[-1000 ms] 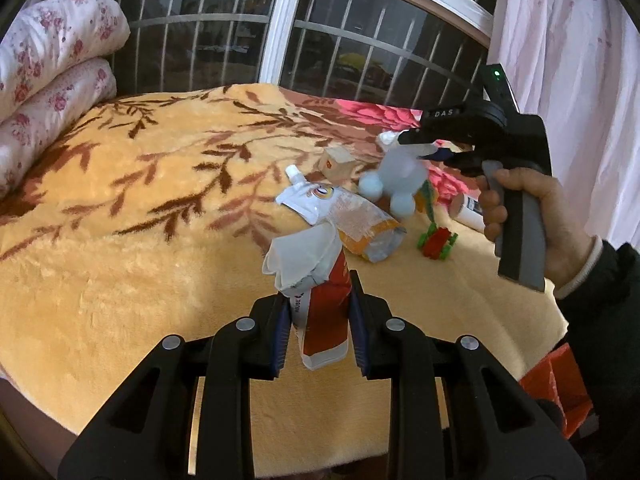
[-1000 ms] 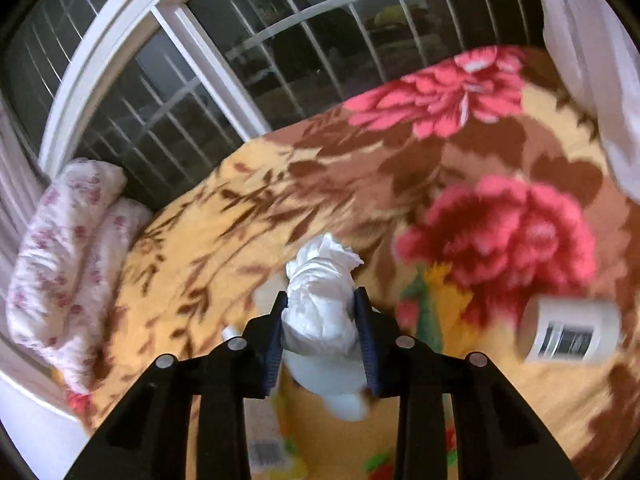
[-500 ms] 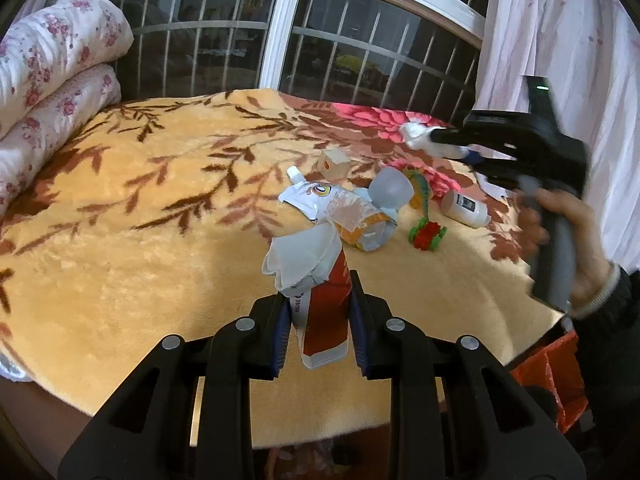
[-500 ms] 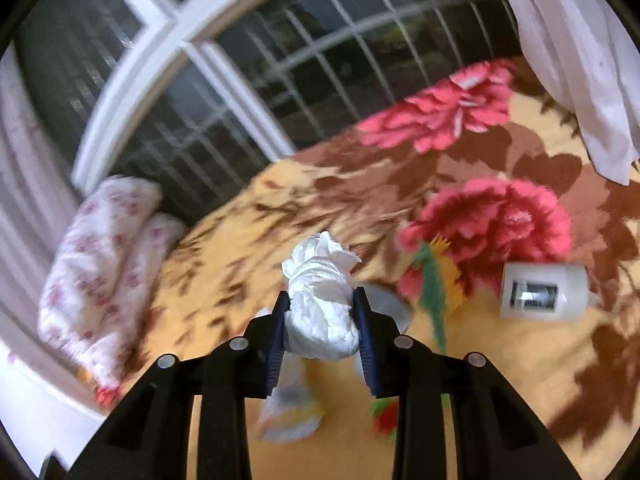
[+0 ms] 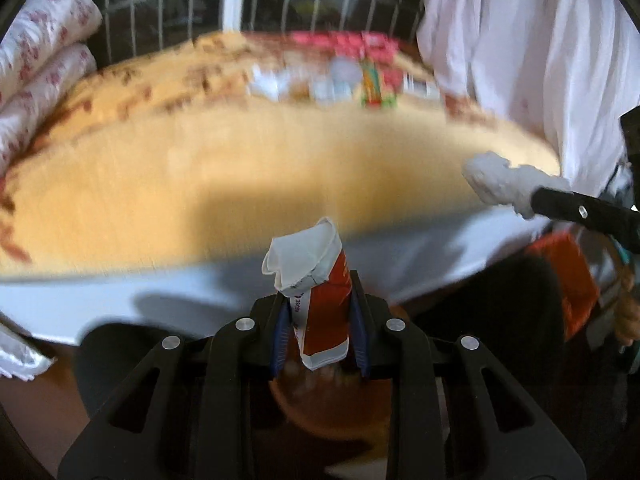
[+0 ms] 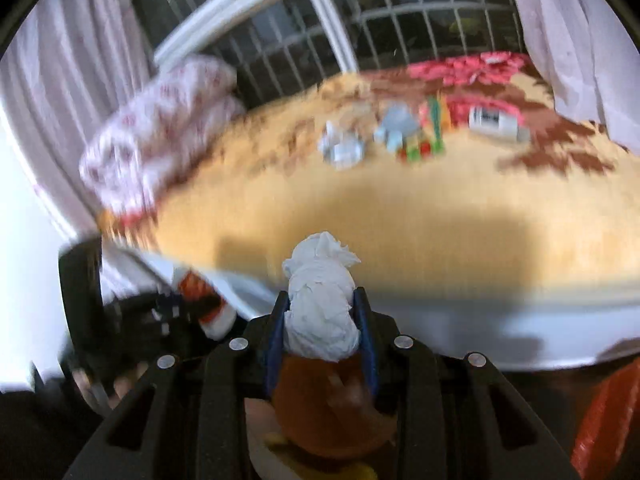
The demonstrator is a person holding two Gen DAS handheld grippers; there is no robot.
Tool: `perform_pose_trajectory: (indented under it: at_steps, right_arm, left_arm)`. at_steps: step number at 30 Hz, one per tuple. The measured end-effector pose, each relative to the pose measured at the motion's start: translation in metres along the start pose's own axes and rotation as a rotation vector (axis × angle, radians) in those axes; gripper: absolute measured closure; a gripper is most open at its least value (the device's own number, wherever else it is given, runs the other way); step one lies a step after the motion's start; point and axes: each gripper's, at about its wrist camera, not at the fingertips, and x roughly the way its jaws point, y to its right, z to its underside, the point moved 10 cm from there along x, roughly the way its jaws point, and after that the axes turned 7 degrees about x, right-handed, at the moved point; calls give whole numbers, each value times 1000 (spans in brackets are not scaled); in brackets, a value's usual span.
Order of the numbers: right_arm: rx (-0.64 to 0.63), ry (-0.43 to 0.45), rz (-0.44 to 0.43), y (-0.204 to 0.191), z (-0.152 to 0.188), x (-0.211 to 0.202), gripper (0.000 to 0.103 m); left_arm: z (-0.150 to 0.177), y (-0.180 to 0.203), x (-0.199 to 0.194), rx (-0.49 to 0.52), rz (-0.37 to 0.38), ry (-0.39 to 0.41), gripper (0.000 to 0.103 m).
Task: Collect trash
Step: 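Carry both items over the orange bucket and open both grippers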
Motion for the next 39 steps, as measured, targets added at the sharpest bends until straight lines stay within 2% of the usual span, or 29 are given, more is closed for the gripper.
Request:
perform_pose_trajectory:
  at_steps: [2,5,10,13,17,25,34,39]
  right_arm:
    - [-16,-68,14,0,36,13,71]
    - [-45,-161,30,0,74,39,71]
    - [-130,-291,92,2,114,84,71]
    - [-125,-381,122,12,131,113,71]
    - [-83,-460,132,26,143,142,71]
    - [-13,-564,137,45,156,185,71]
    - [43,-637,152,65,174,207,70]
    - [65,-647,152,64,179,217,68]
  left_arm:
    - [21,3,13,30,-15,-51,78]
    - [49,6,36,34,7,-144,78]
    - [71,10,65,53,13,-246,78]
    - [86,11,84,48,29,-323,78]
    - [109,6,110,11,51,-441,78]
    - [139,-3,146,-25,51,-576,78]
    - [152,-1,172,-5,41,-641,77]
    - [153,-3,180,-17,39,-663,76]
